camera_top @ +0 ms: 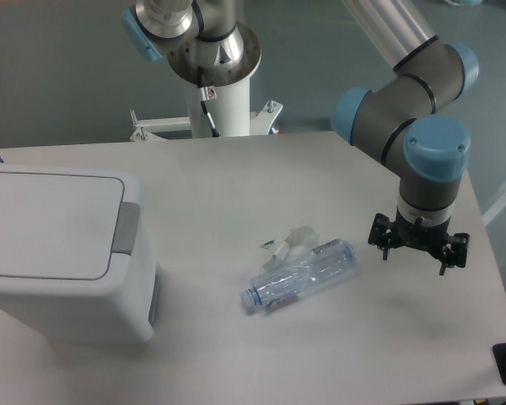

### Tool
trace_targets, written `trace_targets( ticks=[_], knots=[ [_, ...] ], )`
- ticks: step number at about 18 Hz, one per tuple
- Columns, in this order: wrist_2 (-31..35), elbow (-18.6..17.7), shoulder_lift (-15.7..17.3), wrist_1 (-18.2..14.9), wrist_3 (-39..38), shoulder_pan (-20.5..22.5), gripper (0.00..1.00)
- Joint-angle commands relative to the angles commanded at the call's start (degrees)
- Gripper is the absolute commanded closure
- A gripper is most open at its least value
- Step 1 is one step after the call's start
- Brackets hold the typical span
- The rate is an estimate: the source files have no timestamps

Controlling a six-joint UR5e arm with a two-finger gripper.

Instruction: Open the trash can

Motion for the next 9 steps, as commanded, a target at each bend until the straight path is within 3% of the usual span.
trace_targets(
  ticks=[4, 7, 9],
  knots=[
    [-0.3, -0.7, 0.1, 0.2, -0.4, -0.2, 0.0],
    [-2.3, -1.7, 0.1, 3.9, -1.7, 0.0, 0.0],
    [-2.4, -4.3, 0.0, 7.3, -3.1, -0.2, 0.0]
  ],
)
